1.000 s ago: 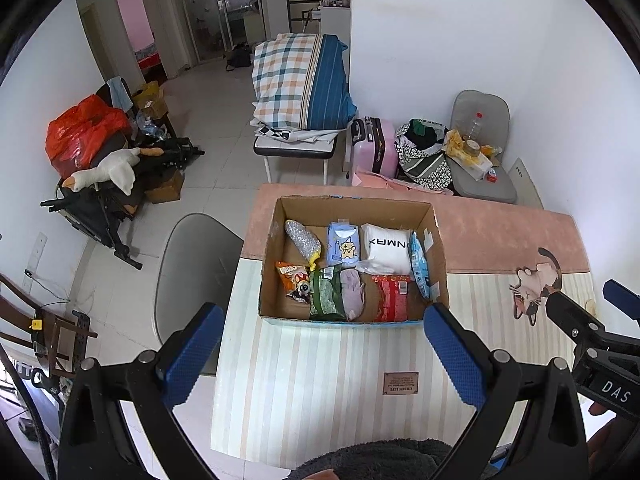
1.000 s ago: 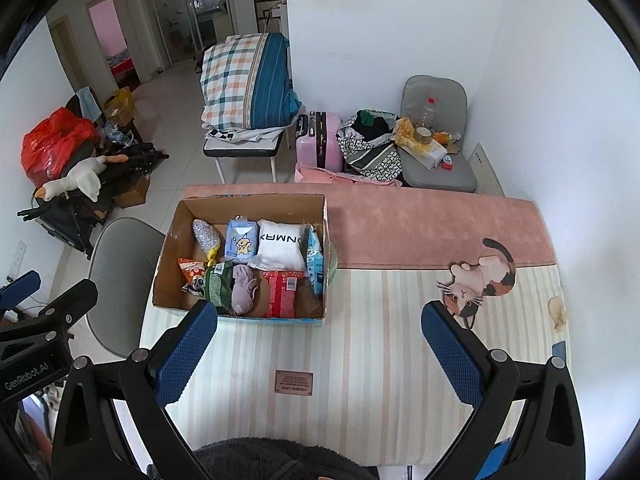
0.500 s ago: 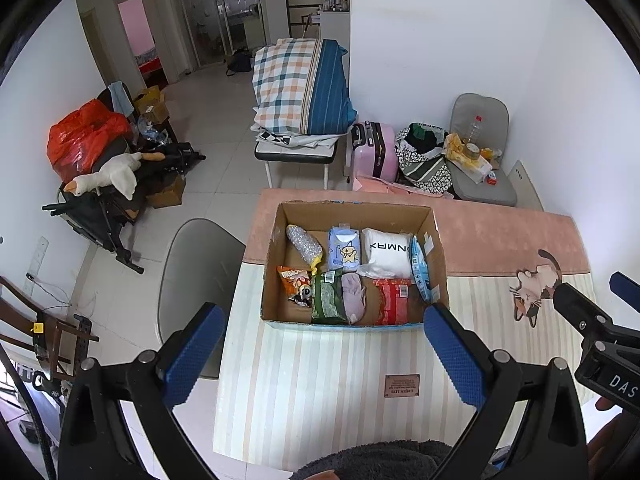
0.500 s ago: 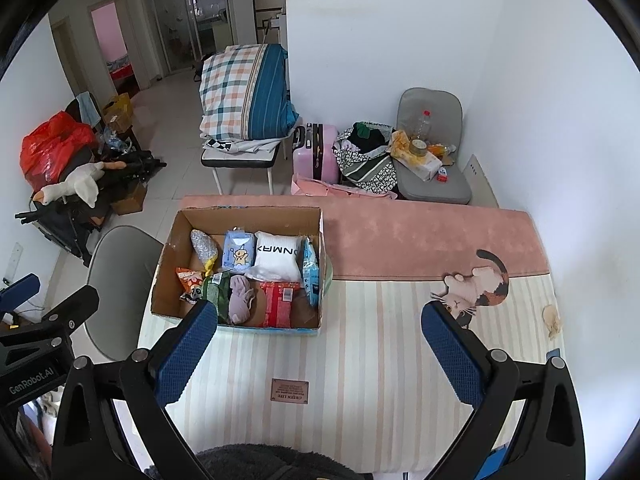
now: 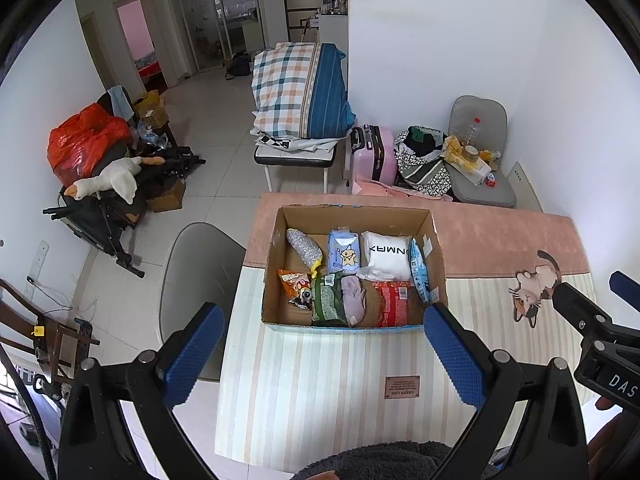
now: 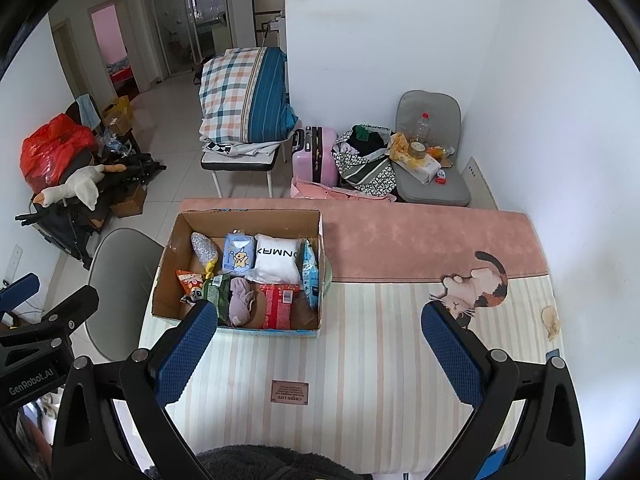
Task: Organize soft objects
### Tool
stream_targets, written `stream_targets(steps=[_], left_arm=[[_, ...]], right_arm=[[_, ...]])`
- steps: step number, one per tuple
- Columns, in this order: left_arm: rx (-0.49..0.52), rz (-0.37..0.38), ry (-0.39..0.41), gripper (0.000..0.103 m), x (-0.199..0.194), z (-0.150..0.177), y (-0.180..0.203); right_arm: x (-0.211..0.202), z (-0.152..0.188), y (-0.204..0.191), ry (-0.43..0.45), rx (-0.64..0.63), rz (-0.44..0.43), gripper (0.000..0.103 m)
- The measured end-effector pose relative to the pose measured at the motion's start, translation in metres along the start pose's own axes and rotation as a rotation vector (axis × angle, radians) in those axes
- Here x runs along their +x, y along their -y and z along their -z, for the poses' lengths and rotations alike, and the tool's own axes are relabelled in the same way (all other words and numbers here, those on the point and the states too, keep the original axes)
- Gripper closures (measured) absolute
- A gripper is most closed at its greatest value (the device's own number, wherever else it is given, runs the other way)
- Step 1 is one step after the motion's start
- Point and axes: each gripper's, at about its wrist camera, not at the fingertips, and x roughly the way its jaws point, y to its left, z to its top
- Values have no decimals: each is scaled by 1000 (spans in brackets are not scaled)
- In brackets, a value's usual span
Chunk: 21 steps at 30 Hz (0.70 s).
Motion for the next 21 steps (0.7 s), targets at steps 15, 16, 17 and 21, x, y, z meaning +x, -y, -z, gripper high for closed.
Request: stream_targets(steps=[15,16,17,21], left_arm=[[2,3,-1,0,-2,-1,0],[3,2,0,0,-2,-1,1],[3,1,1,0,-2,-1,0],[1,1,1,0,-2,0,1]], right_arm=[[0,1,0,2,1,2,0],[0,1,0,2,0,2,0],[0,2,0,2,0,1,0],[0,2,-1,1,2,0,0]])
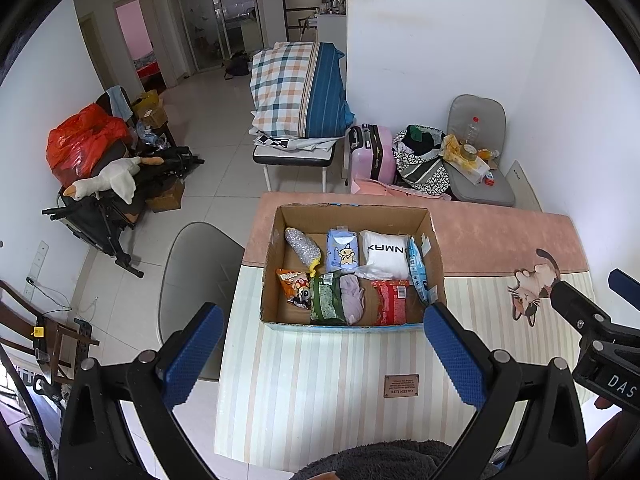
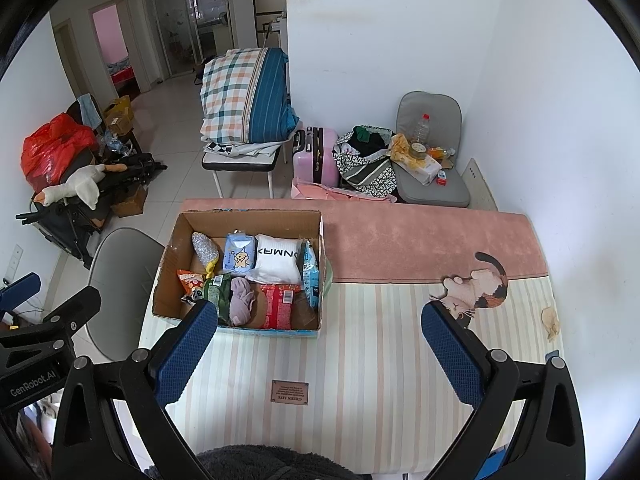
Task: Organize soft objects
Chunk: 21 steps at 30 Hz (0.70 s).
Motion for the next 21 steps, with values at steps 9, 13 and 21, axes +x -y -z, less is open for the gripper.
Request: stream_targets(steps=[9,13,21], left_arm=[[1,0,0,0,1,0,0],[4,2,-2,0,0,-1,0],[4,0,0,0,0,-1,0]], right_arm=[[-5,-4,1,4,-1,3,0],[-7,-10,2,8,-3,10,0],[-9,-13,3,14,-1,15,0]])
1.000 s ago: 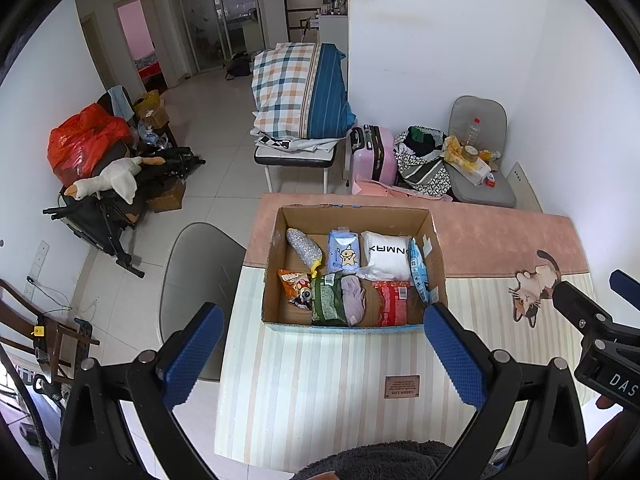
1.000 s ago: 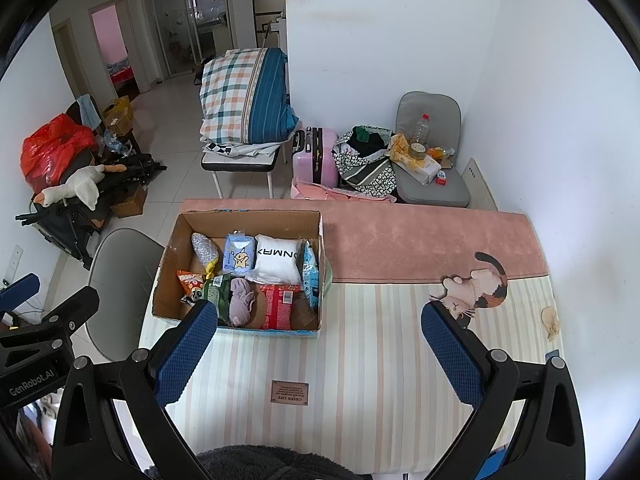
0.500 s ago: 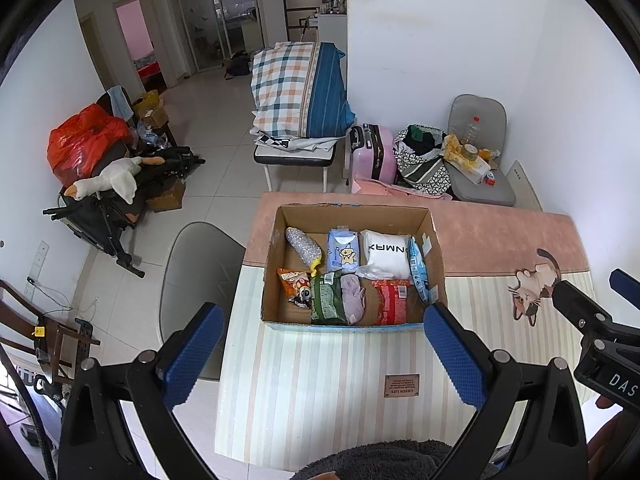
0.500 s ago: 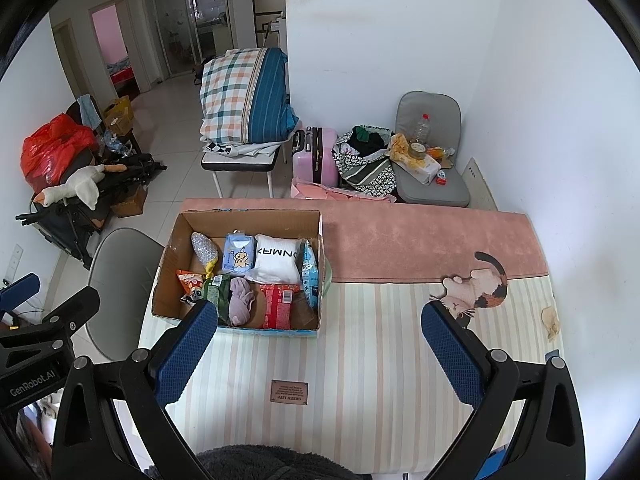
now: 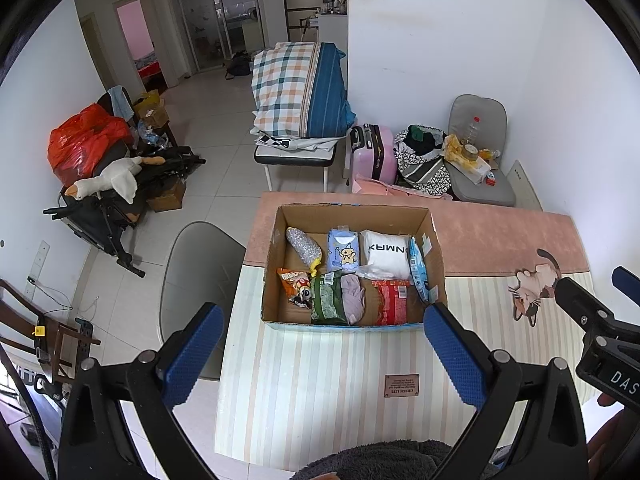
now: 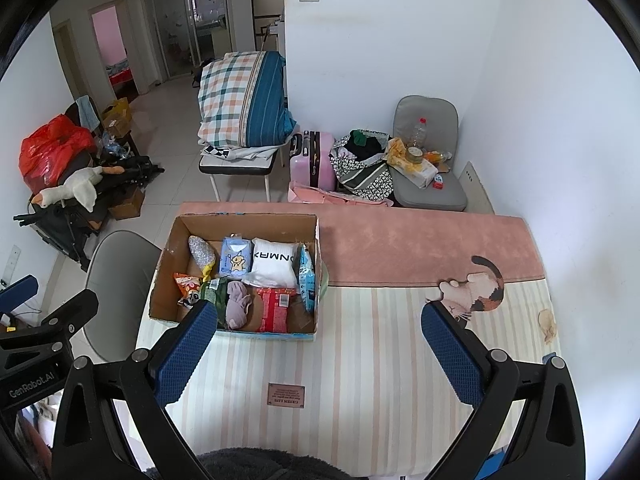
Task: Organize soft objects
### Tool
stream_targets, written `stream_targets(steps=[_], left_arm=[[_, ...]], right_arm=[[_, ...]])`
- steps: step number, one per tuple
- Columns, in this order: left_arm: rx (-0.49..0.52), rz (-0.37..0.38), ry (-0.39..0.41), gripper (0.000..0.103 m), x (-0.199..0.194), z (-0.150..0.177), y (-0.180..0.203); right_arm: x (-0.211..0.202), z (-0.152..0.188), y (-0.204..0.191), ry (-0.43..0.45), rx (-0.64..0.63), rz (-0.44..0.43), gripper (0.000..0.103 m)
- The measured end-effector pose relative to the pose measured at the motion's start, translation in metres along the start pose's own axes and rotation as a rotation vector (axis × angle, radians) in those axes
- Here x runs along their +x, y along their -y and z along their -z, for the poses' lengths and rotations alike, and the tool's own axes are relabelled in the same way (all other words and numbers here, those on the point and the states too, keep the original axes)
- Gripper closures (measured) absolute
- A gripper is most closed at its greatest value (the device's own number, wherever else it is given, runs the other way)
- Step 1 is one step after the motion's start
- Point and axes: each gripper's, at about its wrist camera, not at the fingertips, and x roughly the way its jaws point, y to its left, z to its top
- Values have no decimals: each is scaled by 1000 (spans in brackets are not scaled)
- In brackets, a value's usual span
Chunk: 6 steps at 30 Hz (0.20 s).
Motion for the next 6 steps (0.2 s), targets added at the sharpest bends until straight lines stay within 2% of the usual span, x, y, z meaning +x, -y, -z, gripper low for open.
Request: stream_targets(steps=[6], left_arm=[[-5,3,12,0,-4,-5,-3]], right_arm=[[-1,-1,0,0,0,0,0]])
